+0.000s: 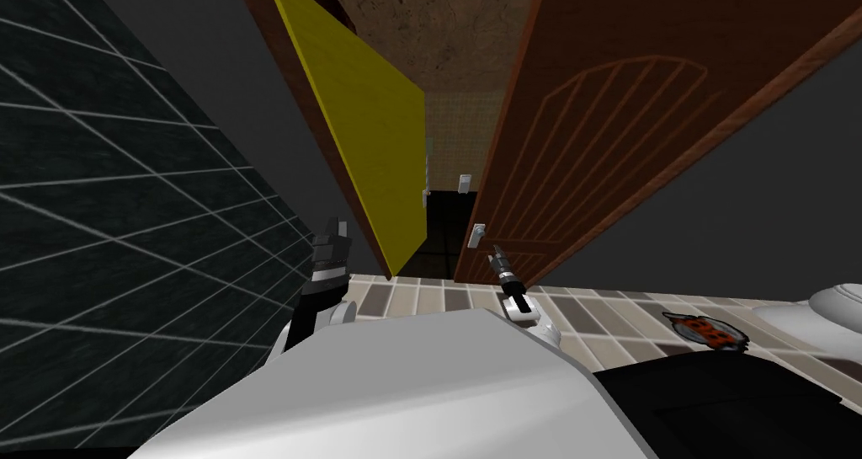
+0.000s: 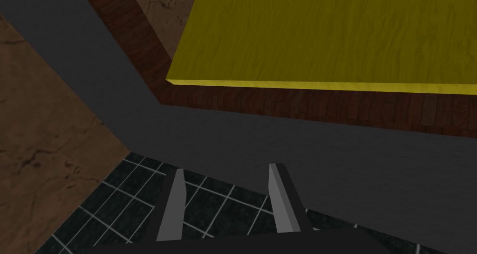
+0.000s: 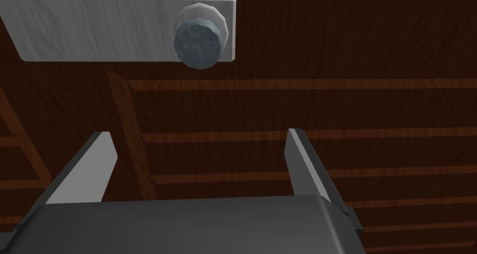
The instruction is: Push the door open
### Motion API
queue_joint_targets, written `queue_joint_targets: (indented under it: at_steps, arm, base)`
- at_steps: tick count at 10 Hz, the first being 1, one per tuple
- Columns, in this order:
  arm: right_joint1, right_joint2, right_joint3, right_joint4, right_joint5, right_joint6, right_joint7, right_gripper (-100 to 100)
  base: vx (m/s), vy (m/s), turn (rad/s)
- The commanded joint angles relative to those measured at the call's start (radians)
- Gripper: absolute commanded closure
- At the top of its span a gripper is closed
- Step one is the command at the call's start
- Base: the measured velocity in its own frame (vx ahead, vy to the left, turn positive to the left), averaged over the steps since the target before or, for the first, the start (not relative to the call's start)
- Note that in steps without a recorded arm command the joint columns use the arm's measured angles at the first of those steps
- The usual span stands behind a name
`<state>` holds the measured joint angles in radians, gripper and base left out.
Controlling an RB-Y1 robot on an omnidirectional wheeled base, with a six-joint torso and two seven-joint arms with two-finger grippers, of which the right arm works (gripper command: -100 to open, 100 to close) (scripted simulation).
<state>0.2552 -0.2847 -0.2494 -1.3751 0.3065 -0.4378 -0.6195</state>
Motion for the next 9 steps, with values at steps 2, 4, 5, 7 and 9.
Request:
queue_joint_targets:
  at_steps: [2,4,5,7,9]
  arm:
    - [-0.015,0.001,-0.003,0.013,-0.004,0.006,0.006,-100]
    - [-0.028,0.002,-0.004,0.024,-0.008,0.013,0.014,-100]
    - [-0.038,0.003,-0.006,0.032,-0.011,0.017,0.019,-100]
    - [-0.057,0.004,-0.008,0.047,-0.017,0.026,0.03,-100]
    - [-0.059,0.005,-0.009,0.05,-0.017,0.025,0.031,-100]
  base:
    - [0.109,-0.01,0.025]
    - [0.183,-0.037,0.035]
    - [0.201,-0.051,0.044]
    - [0.205,-0.039,0.041]
    - [0.135,-0.033,0.022]
